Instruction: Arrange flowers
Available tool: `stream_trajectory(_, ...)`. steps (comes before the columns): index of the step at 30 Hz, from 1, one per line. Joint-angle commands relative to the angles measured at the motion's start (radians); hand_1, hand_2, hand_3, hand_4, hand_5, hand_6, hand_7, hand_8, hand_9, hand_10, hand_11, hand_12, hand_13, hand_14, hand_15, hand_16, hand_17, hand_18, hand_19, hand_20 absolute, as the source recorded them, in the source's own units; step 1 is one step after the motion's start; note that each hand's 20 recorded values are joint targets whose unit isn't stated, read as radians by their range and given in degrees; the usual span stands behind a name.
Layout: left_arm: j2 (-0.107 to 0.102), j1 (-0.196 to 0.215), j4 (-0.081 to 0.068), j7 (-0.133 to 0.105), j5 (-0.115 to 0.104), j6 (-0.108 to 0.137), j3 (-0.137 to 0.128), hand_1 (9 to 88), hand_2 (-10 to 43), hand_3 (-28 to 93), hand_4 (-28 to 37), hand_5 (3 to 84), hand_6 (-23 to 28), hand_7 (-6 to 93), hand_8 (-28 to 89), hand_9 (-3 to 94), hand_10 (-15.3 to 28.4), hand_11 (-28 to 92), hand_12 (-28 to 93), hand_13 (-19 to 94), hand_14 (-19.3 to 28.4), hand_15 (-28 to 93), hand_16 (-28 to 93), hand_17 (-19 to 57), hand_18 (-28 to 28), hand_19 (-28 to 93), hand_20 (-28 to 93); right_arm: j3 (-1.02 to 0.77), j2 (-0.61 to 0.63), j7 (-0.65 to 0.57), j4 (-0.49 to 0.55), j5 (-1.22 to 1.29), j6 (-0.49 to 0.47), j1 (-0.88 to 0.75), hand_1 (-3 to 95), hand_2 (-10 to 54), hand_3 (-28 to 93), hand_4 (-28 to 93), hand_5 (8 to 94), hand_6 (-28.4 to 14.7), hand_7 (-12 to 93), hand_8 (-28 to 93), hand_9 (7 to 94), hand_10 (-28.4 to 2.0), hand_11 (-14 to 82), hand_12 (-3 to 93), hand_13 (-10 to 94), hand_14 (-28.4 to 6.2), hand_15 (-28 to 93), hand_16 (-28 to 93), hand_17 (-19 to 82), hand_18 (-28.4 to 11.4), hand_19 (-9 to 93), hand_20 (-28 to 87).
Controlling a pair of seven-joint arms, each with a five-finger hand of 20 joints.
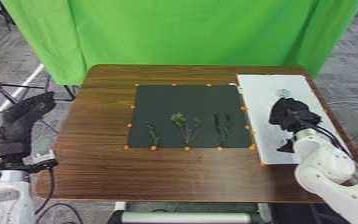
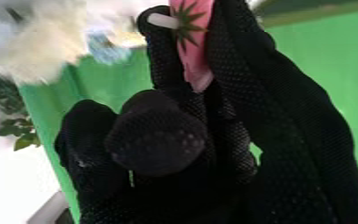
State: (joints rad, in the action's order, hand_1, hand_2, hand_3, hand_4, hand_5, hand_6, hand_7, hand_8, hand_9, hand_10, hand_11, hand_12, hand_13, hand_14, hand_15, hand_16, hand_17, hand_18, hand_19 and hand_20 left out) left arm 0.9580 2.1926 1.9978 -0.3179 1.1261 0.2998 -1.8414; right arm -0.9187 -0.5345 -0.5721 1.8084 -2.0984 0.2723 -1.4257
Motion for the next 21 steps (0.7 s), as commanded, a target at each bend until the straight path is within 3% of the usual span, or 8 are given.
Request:
stream_trajectory(1, 0.017, 0.093, -0.007, 0.064, -0.015, -0.090, -0.093, 28.8, -5.8, 63, -16.4, 44.9, 5.2, 16.2, -7, 41.9, 15.6, 21, 10, 34, 18.3, 22, -1, 7.7, 15.0, 17, 18, 0.066, -0.003, 0.063, 0.111, 0.073, 0.026, 0.191, 62.0, -9.5, 57, -15, 76.8, 0.5, 23, 10, 86.7, -9.4, 4.8, 34.7, 89, -1.6, 62, 32, 59, -14.4, 93, 59)
stream_trajectory(2, 0.019, 0.102, -0.006, 0.075, -0.016, -0.100, -0.100, 28.7, -5.8, 63, -16.4, 44.9, 5.2, 16.2, -7, 41.9, 15.6, 21, 10, 34, 18.3, 22, -1, 7.6, 15.0, 17, 18, 0.104, -0.017, 0.069, 0.115, 0.083, 0.026, 0.237, 62.0, -9.5, 57, -15, 76.9, 0.6, 23, 9, 86.8, -9.6, 4.8, 34.7, 89, -1.6, 62, 32, 59, -14.4, 93, 59)
stream_trajectory(5, 0.037, 0.131, -0.005, 0.105, 0.003, -0.158, -0.128, 28.6, -5.8, 63, -16.4, 44.8, 5.2, 16.0, -7, 41.8, 15.5, 20, 10, 34, 18.5, 22, -1, 7.1, 15.1, 16, 18, 0.208, -0.089, 0.095, 0.112, 0.129, 0.004, 0.357, 61.9, -9.5, 57, -14, 77.2, 0.5, 23, 9, 87.2, -9.8, 4.5, 34.6, 89, -1.6, 63, 32, 59, -14.3, 93, 59)
stream_trajectory(7, 0.043, 0.143, -0.009, 0.119, 0.015, -0.177, -0.137, 28.5, -5.7, 63, -16.4, 44.8, 5.2, 15.7, -7, 41.7, 15.5, 20, 10, 34, 18.6, 22, -1, 6.7, 15.2, 15, 18, 0.268, -0.157, 0.107, 0.098, 0.184, -0.010, 0.425, 61.9, -9.5, 57, -14, 77.3, 0.6, 23, 9, 87.2, -9.8, 4.5, 34.6, 89, -1.6, 63, 32, 59, -14.3, 93, 60)
stream_trajectory(13, 0.050, 0.143, -0.016, 0.139, 0.025, -0.199, -0.124, 28.5, -5.6, 62, -16.1, 44.8, 5.3, 15.1, -7, 41.5, 15.6, 19, 11, 34, 18.9, 21, -1, 6.2, 15.2, 15, 17, 0.401, -0.344, 0.145, 0.060, 0.262, -0.033, 0.546, 62.2, -9.5, 57, -14, 77.8, 0.5, 22, 9, 87.4, -10.3, 4.3, 34.4, 89, -1.8, 63, 32, 59, -14.2, 93, 60)
stream_trajectory(21, 0.030, 0.126, -0.022, 0.142, 0.027, -0.222, -0.098, 28.3, -5.2, 60, -15.7, 44.7, 5.8, 14.1, -6, 41.3, 15.8, 19, 11, 34, 19.0, 22, -1, 5.7, 15.3, 15, 17, 0.527, -0.529, 0.178, -0.022, 0.307, -0.082, 0.629, 62.9, -9.5, 57, -15, 78.5, 0.4, 21, 9, 87.4, -11.2, 3.8, 33.7, 89, -2.1, 63, 32, 59, -14.4, 93, 61)
